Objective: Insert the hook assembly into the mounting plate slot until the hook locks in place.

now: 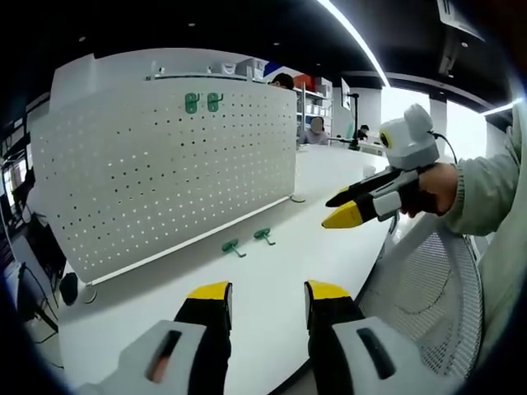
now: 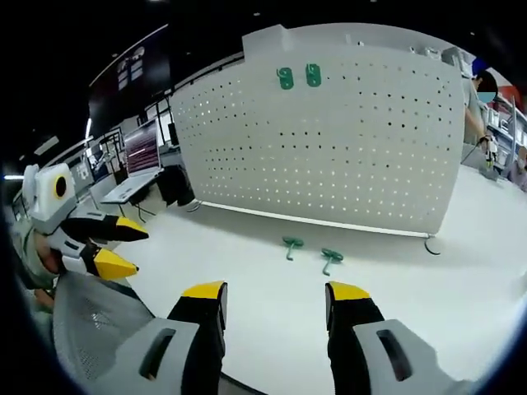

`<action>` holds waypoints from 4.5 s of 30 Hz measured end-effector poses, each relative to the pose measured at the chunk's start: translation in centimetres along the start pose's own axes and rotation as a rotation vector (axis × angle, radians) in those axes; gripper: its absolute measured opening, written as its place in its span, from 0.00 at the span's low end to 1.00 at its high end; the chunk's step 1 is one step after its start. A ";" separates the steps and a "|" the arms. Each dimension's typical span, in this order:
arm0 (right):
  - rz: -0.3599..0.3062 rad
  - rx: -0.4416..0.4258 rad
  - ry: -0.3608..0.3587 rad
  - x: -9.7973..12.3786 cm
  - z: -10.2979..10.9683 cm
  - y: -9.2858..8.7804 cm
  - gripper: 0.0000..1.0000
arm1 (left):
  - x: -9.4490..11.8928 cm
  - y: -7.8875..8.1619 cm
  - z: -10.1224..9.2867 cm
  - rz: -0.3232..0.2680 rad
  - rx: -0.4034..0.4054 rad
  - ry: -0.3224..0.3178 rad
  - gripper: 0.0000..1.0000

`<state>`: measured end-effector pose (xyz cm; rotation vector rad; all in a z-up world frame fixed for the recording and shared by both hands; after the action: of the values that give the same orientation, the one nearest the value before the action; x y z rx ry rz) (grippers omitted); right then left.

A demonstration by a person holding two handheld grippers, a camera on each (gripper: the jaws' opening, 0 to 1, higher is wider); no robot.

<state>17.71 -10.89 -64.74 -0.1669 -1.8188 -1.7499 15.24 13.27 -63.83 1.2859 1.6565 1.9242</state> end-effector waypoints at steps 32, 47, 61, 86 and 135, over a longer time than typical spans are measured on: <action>0.018 -0.026 0.028 3.4 -0.2 -1.7 0.47 | -1.0 0.0 -0.2 0.046 0.003 -0.001 0.37; 0.008 -0.046 0.037 3.8 -0.3 -1.8 0.46 | -1.1 1.3 0.2 0.050 -0.005 -0.021 0.38; -0.004 -0.061 0.025 4.0 -0.6 -1.7 0.45 | -2.9 5.2 2.2 0.149 -0.250 -0.112 0.36; 0.006 -0.107 -0.012 4.2 -0.9 -1.8 0.45 | -10.6 5.7 6.5 0.272 -0.392 -0.241 0.36; 0.023 -0.188 -0.083 3.8 -1.9 -1.2 0.43 | -24.7 0.7 13.7 0.452 -0.440 -0.351 0.26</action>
<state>14.67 -14.03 -63.98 -0.3396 -1.6998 -1.9227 39.72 4.24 -74.66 1.7719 0.7622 1.9876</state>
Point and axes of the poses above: the point that each gripper's makers call its tool centre point, and the gripper's own axes: x roughly backward along the fingers, z roughly to its left, y roughly out of its top, the point moved 9 cm from there along x, roughly backward along the fingers, and after that the axes turned 8 degrees about -y, right-handed, at the moved point
